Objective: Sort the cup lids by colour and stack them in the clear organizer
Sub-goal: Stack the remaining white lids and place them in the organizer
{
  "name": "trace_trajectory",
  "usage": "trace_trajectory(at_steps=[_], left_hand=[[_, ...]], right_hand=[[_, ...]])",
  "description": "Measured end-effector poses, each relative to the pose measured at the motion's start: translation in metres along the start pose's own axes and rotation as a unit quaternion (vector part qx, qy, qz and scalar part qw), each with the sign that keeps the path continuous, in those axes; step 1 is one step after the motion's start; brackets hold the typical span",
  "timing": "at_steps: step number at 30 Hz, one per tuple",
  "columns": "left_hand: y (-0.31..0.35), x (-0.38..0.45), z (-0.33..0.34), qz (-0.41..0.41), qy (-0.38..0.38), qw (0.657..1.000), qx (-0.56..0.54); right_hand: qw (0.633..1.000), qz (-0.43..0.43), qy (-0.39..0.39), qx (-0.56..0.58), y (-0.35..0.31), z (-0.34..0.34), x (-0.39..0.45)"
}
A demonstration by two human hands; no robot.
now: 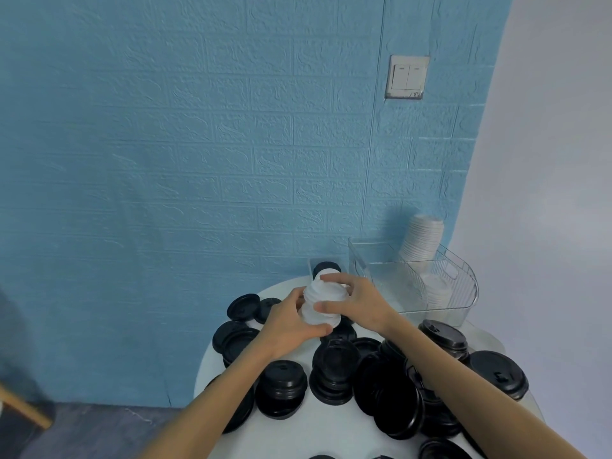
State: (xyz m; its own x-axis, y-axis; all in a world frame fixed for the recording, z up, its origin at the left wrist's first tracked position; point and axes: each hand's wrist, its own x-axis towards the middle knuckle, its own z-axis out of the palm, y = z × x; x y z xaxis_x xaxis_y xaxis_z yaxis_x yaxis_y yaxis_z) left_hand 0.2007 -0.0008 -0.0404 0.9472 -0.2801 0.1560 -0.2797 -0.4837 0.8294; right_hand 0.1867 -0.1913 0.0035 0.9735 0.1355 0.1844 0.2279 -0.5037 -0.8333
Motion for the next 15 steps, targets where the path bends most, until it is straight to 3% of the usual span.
trace_trajectory(at_steps=[9,15], left_hand=[[0.004,-0.008,0.006,0.022,0.036,0.998,-0.038],[0.004,-0.009,0.006,0.02,0.042,0.998,-0.045]], right_hand=[[0.998,0.002,-0.032,-0.06,0.002,-0.005,0.001],[0.997,0.024,0.01,-0.077,0.003,-0.012,0.003]])
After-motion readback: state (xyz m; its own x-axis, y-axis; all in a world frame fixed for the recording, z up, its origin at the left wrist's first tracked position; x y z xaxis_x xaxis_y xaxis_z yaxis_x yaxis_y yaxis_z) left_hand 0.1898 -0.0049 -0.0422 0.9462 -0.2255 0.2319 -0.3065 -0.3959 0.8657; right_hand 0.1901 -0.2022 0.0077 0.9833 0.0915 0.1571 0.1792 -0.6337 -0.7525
